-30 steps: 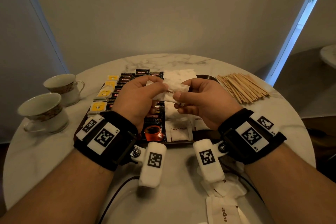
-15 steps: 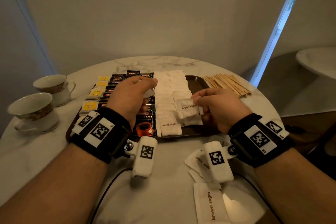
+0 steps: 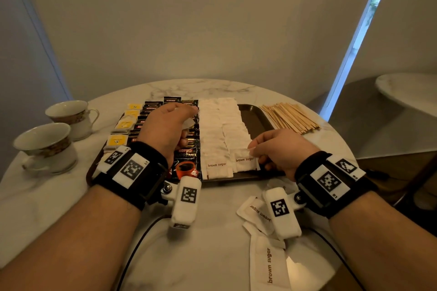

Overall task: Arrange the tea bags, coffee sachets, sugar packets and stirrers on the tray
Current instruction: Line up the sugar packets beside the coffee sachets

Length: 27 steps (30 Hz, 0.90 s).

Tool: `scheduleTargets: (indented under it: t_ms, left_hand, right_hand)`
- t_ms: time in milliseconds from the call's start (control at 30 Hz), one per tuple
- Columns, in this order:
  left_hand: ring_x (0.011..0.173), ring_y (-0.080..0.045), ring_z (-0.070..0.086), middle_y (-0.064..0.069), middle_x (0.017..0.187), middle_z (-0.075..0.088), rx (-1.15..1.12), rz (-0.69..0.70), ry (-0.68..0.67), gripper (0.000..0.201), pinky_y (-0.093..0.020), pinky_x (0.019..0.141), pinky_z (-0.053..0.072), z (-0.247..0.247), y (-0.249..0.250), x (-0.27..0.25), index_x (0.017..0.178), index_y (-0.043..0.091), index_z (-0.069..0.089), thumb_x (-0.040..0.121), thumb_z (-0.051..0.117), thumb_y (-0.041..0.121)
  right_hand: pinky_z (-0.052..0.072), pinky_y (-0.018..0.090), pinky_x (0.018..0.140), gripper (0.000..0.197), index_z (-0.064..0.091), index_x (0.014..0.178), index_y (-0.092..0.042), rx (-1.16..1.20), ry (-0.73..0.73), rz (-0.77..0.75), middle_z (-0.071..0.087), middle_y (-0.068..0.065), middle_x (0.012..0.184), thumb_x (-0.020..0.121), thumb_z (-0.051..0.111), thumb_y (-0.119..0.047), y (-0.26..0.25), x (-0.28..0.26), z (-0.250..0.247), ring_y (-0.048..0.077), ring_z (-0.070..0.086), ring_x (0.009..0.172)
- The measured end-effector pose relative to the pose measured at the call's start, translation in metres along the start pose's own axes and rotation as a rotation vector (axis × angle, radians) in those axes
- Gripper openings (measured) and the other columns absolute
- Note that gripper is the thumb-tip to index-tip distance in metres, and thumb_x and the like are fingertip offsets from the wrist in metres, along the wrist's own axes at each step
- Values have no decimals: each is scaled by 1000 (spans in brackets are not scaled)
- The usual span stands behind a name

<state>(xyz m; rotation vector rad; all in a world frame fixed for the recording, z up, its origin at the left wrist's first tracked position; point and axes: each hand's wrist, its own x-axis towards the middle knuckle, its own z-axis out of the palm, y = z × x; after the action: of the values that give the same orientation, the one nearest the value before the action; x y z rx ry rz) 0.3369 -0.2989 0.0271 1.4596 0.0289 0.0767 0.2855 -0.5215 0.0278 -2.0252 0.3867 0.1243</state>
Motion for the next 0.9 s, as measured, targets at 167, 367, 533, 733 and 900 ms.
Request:
scheduleTargets:
  t_ms: [167, 367, 533, 733, 900]
  left_hand:
    - [57, -12, 45, -3, 80, 56, 2, 0, -4, 10, -26, 46, 38, -1, 1, -2, 98, 12, 71, 93, 70, 21]
    - [63, -13, 47, -6, 91, 58, -47, -90, 0, 18, -27, 47, 40, 1, 6, -6, 99, 10, 73, 90, 60, 19]
    - [65, -15, 49, -12, 88, 58, -124, -102, -63, 36, -28, 51, 49, 2, 6, -11, 100, 1, 74, 90, 40, 9]
    - [74, -19, 64, -15, 97, 66, -111, -50, -85, 30, -33, 66, 61, 5, 8, -10, 103, 2, 72, 95, 45, -9]
    - [92, -24, 74, -14, 111, 74, -39, 48, -180, 25, -36, 76, 63, 4, 5, -12, 113, 14, 70, 94, 65, -2]
  right_hand:
    - [60, 40, 86, 10, 75, 95, -17, -18, 14, -3, 74, 12, 98, 90, 73, -9, 0, 1, 1, 19, 63, 76]
    - [59, 34, 78, 11, 73, 97, -21, 192, 146, -144, 72, 6, 100, 93, 69, -11, -2, -2, 3, 20, 66, 87]
    - [61, 40, 82, 10, 71, 104, -8, 171, -107, -71, 71, 14, 92, 96, 67, -13, -10, -4, 12, 22, 68, 76]
    - [60, 33, 76, 16, 71, 107, -6, 226, -137, -199, 70, 10, 87, 96, 68, -18, -24, -1, 13, 17, 68, 71]
    - [60, 40, 83, 28, 74, 107, -13, 268, -223, -318, 75, 8, 96, 89, 77, -35, -43, 8, 30, 19, 70, 81]
